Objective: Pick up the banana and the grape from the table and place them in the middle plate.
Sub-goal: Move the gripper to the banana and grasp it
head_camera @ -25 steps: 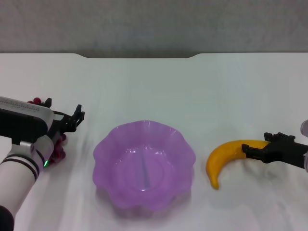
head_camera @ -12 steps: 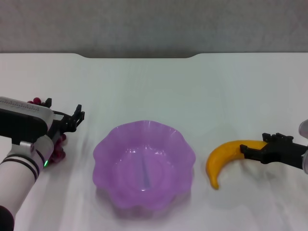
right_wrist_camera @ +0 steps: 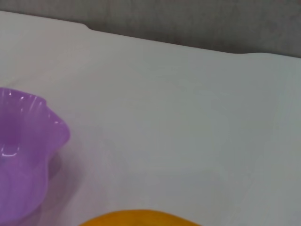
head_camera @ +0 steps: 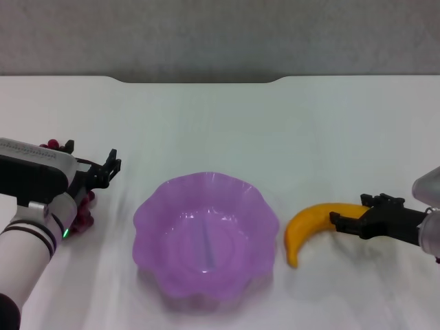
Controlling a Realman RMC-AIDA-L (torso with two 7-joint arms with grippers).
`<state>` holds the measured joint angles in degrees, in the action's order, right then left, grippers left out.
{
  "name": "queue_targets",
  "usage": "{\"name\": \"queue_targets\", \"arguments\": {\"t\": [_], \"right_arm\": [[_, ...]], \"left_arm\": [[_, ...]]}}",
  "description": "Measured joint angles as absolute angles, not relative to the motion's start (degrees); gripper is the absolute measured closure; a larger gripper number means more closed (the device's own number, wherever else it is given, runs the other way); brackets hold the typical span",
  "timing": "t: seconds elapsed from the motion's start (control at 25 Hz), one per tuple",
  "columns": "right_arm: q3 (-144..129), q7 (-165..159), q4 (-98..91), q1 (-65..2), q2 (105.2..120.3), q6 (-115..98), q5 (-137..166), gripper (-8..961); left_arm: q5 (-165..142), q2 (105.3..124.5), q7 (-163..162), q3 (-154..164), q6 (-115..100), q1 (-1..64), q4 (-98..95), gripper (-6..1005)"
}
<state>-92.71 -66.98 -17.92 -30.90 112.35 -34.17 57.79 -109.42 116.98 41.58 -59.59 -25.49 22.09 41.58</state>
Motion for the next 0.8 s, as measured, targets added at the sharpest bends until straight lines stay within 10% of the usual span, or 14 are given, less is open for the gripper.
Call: {"name": "queue_targets", "arguments": {"t": [0.8], "right_arm": [[-92.7, -67.7, -18.0, -31.0, 113.77, -34.2, 59.4, 178]], "left_arm": [[-109.4, 116.98, 41.6, -59.6, -25.5, 22.2, 41.6, 169]]}}
